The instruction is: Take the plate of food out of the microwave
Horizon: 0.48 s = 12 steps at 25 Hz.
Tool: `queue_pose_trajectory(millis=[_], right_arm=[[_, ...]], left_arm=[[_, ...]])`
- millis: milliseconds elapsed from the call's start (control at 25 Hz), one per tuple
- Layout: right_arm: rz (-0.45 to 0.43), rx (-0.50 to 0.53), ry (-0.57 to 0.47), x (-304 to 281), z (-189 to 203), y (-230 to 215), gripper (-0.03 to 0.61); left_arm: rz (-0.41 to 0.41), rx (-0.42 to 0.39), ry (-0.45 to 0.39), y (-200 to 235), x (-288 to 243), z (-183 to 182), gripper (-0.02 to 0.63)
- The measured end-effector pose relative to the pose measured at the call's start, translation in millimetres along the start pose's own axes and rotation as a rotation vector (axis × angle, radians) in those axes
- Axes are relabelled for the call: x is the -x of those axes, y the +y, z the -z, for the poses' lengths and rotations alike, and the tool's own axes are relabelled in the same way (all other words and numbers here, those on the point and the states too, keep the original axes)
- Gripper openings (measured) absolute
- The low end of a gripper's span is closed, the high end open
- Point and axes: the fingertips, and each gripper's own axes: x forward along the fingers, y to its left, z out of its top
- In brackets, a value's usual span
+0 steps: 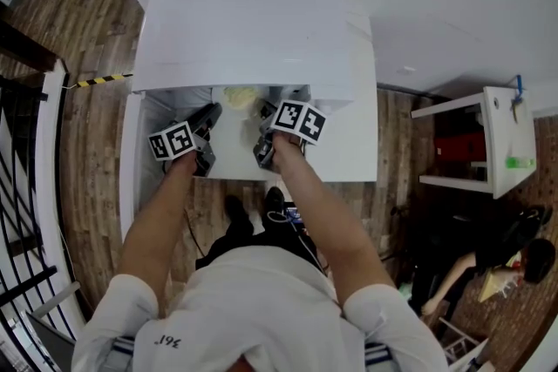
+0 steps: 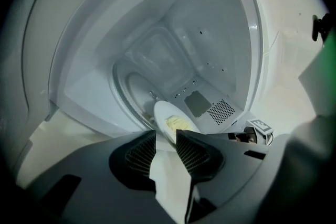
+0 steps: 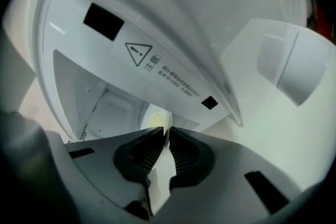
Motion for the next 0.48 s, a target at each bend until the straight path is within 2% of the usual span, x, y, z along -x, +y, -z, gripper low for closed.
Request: queue_pose_trajectory(millis=[240,320,480], right_arm=[[-0.023,-0.038,0.033,6,8,-12,0.035],[-0.024,-0.041,0.038,7,11,-14,0.035],[-0.029,-0.037,0.036,9,9,-14,0.035]], left_arm=[[0.077,0.046,0.021,-9,-6,9,0.109],[0.072,0.045,0.024,-9,-6,10,0.109],[0.036,-0.010,0.023,-7,-5,4,0.107]])
